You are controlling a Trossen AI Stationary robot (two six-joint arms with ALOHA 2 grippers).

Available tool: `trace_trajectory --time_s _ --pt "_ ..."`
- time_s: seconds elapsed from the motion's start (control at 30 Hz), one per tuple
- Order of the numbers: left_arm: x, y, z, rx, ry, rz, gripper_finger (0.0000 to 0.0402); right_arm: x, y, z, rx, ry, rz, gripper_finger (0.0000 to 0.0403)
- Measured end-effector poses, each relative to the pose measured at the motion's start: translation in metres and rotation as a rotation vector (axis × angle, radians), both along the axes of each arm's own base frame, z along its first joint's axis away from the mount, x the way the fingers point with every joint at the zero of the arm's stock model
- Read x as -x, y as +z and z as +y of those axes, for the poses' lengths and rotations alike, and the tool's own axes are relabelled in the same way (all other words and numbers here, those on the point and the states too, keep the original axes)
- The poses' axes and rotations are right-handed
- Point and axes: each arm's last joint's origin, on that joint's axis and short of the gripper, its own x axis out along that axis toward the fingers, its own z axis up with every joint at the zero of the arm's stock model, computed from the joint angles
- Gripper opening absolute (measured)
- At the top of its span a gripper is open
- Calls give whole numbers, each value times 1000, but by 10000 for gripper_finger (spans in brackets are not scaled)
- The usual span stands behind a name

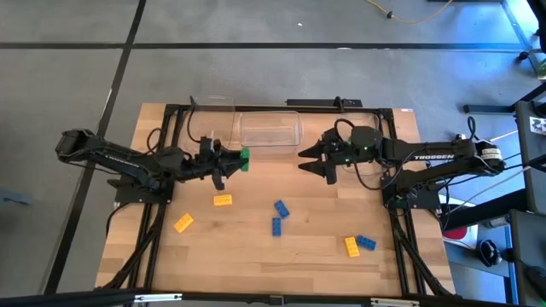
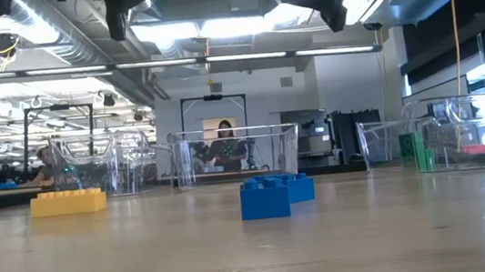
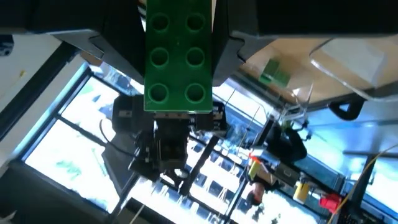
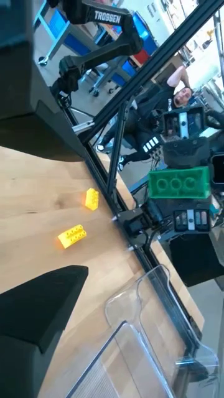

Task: Sort & place blocks by color
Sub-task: Put the green game piece into the right transparent bin

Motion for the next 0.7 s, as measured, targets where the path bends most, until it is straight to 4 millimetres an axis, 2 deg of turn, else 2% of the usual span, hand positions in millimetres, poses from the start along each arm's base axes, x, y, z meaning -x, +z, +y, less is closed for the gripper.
trace_trajectory --time_s 0.2,0.37,0.53,0.7 --pt "-6 1 6 -7 -11 -58 129 0 3 0 -3 0 -29 288" --pt "-19 -3 8 -16 -46 -124 129 -1 5 5 -21 15 -48 288" --pt "-33 -12 11 2 -64 -177 129 -2 5 18 -28 65 -53 288" --pt "-49 -14 18 6 -97 -192 129 -15 -3 34 -52 105 -65 288"
